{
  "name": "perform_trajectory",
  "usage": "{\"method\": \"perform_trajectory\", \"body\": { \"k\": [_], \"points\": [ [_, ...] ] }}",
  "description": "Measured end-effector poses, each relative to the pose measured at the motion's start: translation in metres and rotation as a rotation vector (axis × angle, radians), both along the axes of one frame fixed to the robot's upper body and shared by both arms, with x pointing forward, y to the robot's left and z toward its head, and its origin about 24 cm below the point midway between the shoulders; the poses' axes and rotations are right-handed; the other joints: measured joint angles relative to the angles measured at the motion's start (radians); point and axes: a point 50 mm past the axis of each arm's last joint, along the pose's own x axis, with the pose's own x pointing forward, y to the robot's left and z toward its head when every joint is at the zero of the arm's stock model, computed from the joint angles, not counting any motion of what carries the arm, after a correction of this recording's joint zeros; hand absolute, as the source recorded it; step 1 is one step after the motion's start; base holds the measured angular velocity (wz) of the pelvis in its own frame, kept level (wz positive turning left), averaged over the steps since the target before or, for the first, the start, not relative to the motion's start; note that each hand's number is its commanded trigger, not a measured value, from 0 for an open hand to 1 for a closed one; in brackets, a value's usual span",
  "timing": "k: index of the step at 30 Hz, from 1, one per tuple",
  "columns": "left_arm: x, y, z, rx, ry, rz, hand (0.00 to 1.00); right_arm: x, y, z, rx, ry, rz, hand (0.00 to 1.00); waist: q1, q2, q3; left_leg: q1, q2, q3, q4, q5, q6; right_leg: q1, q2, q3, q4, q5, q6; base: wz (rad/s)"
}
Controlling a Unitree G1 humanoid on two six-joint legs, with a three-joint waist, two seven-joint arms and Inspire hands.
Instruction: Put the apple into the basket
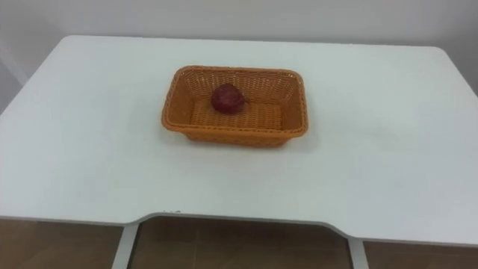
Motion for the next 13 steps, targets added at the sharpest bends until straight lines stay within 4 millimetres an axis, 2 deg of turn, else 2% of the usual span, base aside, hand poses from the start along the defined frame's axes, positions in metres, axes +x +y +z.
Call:
{"method": "perform_trajectory", "body": {
  "k": [4, 13],
  "points": [
    [0.001, -0.003, -0.001, -0.005, 0.001, -0.014, 0.00, 0.002, 0.010, -0.004, 0.103, -0.022, 0.081, 0.00, 0.000, 0.007, 0.0034, 0.006, 0.000, 0.000, 0.000, 0.000, 0.000, 0.006, 0.000, -0.001, 0.000, 0.000, 0.000, 0.00],
    [-0.007, -0.009, -0.004, -0.027, 0.068, -0.037, 0.00, 0.002, 0.019, -0.007, 0.195, 0.007, 0.225, 0.00, 0.003, -0.002, 0.0039, 0.014, -0.001, 0.003, 0.002, -0.005, 0.000, 0.010, -0.001, 0.004, -0.007, -0.001, -0.001, -0.01]
  ]
}}
